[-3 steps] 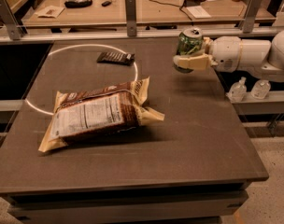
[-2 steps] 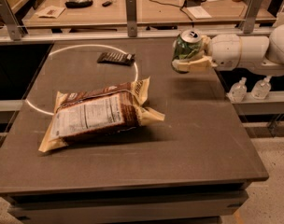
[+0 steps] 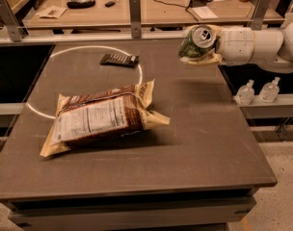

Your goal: Knock green can over

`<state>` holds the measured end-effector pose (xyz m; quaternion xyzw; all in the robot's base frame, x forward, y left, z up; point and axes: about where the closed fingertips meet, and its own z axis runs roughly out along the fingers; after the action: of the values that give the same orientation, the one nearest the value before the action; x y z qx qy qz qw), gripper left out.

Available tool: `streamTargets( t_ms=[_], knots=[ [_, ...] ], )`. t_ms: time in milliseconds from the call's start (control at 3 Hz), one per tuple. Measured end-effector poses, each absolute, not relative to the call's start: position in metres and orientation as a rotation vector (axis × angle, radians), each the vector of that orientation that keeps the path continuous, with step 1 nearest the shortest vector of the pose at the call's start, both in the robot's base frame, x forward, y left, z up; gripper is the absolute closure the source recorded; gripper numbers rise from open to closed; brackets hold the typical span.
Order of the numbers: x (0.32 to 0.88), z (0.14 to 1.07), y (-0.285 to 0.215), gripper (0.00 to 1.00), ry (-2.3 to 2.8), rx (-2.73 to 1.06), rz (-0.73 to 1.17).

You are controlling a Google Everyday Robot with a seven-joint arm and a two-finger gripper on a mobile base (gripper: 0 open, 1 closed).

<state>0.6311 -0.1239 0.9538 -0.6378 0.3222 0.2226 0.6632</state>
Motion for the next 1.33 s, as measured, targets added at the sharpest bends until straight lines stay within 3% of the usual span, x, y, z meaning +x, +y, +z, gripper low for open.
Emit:
streamTargets(
  t_ms=[667, 1333],
  knots=[
    [0.629, 0.96, -0.116, 1.0, 0.636, -1.507, 0.4],
    [0.608, 0.959, -0.107, 1.0, 0.502, -1.782, 0.012]
  ],
)
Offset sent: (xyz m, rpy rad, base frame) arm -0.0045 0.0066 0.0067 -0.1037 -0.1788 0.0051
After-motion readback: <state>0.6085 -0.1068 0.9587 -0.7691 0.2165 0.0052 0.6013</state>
